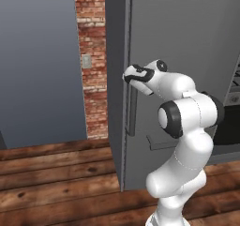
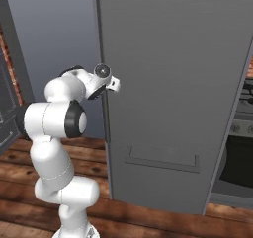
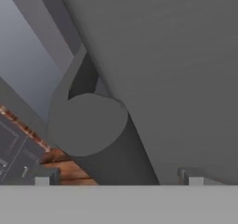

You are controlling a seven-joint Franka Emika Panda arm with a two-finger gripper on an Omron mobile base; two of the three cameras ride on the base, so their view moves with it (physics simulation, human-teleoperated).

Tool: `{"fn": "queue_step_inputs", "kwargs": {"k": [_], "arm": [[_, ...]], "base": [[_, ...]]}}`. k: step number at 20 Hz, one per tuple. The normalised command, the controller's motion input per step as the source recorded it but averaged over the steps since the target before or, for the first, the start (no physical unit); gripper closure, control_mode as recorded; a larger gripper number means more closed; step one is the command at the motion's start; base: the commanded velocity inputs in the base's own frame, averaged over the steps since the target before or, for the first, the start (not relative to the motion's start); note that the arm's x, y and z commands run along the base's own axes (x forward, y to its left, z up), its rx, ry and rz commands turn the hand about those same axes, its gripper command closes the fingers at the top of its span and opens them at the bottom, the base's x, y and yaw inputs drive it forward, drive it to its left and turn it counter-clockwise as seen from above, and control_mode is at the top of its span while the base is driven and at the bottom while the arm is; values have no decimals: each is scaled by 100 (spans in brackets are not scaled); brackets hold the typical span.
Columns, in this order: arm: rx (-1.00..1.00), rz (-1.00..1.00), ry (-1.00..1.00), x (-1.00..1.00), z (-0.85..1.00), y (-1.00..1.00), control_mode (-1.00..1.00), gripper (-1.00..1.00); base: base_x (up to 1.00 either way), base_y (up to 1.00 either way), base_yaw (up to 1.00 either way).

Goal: Open the fridge, remove the orange, corn, and chicken drumstick, and place them on any counter.

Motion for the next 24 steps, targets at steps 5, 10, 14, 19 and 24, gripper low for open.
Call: {"fn": "queue_step_inputs", "kwargs": {"k": [5, 10, 14, 19, 24], "arm": [[1, 0, 1, 31, -13, 1, -100, 100], [0, 0, 0, 0, 0, 0, -100, 100], [0, 0, 0, 0, -7, 0, -100, 100], [0, 0, 0, 0, -8, 0, -100, 100], [0, 0, 0, -12, 0, -2, -100, 100]], "base": [[0, 0, 0], [0, 0, 0], [0, 0, 0], [0, 0, 0], [0, 0, 0]]}}
